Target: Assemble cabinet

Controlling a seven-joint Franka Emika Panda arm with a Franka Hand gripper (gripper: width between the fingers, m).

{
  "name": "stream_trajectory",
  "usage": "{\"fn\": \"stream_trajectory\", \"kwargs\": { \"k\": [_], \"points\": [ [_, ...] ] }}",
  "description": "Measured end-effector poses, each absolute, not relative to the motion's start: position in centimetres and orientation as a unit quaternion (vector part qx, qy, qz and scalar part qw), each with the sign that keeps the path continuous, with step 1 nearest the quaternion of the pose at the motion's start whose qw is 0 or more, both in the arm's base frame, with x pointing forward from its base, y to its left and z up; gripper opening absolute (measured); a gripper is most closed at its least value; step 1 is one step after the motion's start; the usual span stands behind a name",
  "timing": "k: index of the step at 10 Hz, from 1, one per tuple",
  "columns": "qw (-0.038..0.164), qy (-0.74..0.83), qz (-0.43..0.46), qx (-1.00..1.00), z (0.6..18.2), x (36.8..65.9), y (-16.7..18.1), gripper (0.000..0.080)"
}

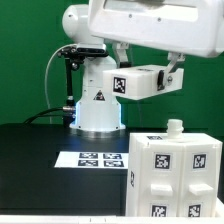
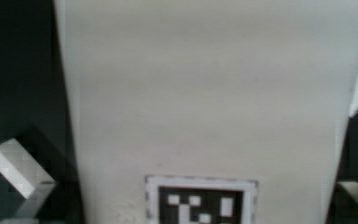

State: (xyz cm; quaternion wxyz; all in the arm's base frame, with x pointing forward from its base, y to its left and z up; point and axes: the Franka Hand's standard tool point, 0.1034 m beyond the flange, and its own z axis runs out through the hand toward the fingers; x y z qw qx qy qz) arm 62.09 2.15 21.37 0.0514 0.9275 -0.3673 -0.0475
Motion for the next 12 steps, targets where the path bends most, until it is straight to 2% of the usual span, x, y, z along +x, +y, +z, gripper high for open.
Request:
{"fn": "stream_trajectory", "kwargs": {
  "k": [2, 5, 12],
  "points": [
    [0.054, -0.373, -0.042, 0.926, 21.1, 62.3, 2.3, 0.0560],
    [0.052, -0.373, 0.001, 0.926, 20.0, 63.6, 6.0, 0.0560],
    [0.054, -0.367, 0.005, 0.929, 17.4, 63.2, 6.7, 0.0560]
  ]
}}
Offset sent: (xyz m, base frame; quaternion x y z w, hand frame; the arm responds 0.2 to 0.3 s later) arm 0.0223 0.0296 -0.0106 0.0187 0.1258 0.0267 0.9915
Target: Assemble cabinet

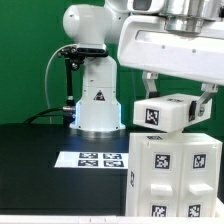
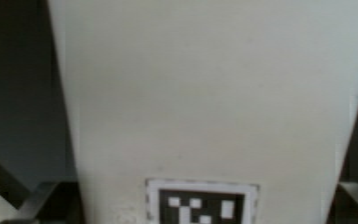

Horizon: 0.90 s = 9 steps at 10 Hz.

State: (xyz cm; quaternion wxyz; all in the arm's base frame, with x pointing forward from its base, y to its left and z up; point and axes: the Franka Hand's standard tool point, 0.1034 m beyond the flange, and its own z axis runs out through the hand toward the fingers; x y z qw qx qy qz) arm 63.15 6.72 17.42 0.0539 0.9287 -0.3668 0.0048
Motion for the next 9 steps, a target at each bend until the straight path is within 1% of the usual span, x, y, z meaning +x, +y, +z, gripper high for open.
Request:
{"fn": "stream_trajectory", "kwargs": {
  "k": [3, 9],
  "points": [
    [0.057, -0.365, 0.002, 0.929, 16.32, 62.99, 7.37, 0.0560],
    [0.056, -0.368, 0.005, 0.928, 16.36, 63.13, 7.40, 0.0560]
  ]
}}
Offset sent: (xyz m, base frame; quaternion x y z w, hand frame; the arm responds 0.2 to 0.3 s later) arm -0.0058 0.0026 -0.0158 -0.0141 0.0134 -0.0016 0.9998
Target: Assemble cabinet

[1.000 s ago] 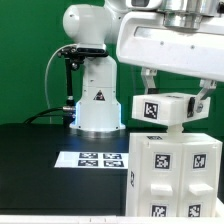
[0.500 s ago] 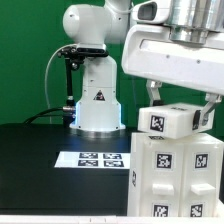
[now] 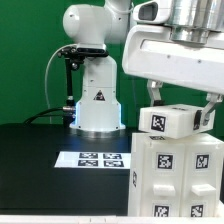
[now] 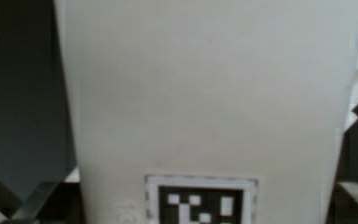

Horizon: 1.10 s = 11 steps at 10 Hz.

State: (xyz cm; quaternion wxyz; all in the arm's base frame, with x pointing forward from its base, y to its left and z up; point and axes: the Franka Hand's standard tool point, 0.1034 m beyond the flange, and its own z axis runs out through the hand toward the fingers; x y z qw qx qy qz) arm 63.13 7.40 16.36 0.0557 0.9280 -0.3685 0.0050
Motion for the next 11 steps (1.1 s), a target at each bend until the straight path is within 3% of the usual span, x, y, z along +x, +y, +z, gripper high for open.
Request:
{"fn": "stream_trajectory", "kwargs": {
  "k": [2, 6, 9, 11],
  "points": [
    [0.056, -0.379, 0.005, 0.924, 16.32, 63.08, 7.38, 0.0560],
    [0.046, -0.610, 0.009, 0.791, 15.75, 62.73, 7.23, 0.0560],
    [0.044, -0.669, 0.011, 0.742, 15.73, 62.71, 7.32, 0.0560],
    [0.024, -0.752, 0.002, 0.659, 15.62, 62.57, 6.96, 0.0560]
  ]
}}
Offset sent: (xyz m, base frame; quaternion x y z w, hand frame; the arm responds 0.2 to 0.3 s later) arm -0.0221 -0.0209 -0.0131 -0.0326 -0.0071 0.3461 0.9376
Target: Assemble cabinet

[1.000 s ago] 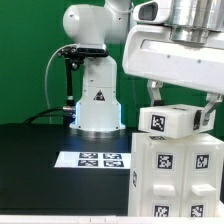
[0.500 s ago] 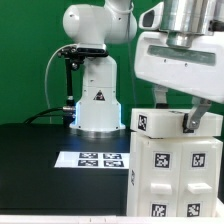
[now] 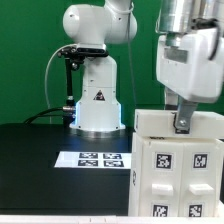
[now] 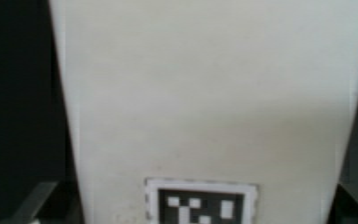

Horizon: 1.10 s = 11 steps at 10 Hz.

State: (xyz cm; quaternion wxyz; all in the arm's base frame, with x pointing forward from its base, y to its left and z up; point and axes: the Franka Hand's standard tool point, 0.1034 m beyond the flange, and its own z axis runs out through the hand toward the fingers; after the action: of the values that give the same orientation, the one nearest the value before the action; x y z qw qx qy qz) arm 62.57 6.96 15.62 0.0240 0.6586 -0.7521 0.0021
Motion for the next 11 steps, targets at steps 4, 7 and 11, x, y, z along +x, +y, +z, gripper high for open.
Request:
{"fn": "stream_trajectory", "kwargs": {
  "k": [4, 7, 11],
  "points": [
    [-0.016, -0.837, -0.013, 0.547, 15.8, 63.0, 8.0, 0.0560],
    [-0.019, -0.826, -0.016, 0.563, 15.7, 63.1, 8.1, 0.0635],
    [-0.033, -0.710, -0.017, 0.703, 17.9, 63.0, 8.3, 0.0797]
  ]
}}
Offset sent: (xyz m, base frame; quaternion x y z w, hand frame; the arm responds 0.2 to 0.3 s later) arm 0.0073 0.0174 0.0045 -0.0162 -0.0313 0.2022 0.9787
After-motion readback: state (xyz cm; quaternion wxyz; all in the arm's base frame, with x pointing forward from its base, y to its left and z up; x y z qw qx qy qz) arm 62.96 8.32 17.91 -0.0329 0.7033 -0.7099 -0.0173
